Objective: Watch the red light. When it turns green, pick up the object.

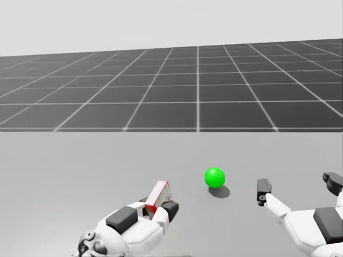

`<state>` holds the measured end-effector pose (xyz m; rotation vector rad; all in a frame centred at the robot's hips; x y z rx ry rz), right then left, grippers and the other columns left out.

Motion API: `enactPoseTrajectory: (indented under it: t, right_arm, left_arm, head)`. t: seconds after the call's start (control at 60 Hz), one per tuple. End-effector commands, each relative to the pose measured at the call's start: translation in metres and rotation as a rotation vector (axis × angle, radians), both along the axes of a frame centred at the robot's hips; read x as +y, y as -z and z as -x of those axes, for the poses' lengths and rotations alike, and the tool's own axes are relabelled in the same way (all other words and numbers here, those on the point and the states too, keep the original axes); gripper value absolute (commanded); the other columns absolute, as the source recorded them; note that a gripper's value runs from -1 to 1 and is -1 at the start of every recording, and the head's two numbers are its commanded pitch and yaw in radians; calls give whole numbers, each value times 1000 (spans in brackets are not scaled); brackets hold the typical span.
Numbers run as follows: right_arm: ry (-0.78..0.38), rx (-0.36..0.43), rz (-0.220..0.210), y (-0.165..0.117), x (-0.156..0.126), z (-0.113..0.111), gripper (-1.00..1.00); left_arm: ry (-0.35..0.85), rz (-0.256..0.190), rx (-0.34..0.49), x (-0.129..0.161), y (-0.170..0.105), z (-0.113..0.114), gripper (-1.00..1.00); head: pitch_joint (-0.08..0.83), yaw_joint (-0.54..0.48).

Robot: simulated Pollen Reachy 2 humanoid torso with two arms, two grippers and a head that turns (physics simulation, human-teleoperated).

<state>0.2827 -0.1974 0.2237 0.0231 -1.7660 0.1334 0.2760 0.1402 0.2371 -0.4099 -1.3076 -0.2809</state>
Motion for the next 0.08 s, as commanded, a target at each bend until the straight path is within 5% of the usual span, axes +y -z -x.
enactPoseTrajectory:
  t: [0.017, 0.083]
  right_arm:
    - [-36, -6, 12, 3, 0, 1, -1000]
    - [-48, -9, 20, 3, 0, 1, -1000]
  left_arm:
    - [3, 81, -176, 4, -86, 12, 1000]
    - [-3, 92, -242, 6, -113, 21, 1000]
  head:
    - [286, 107]
    - [285, 107]
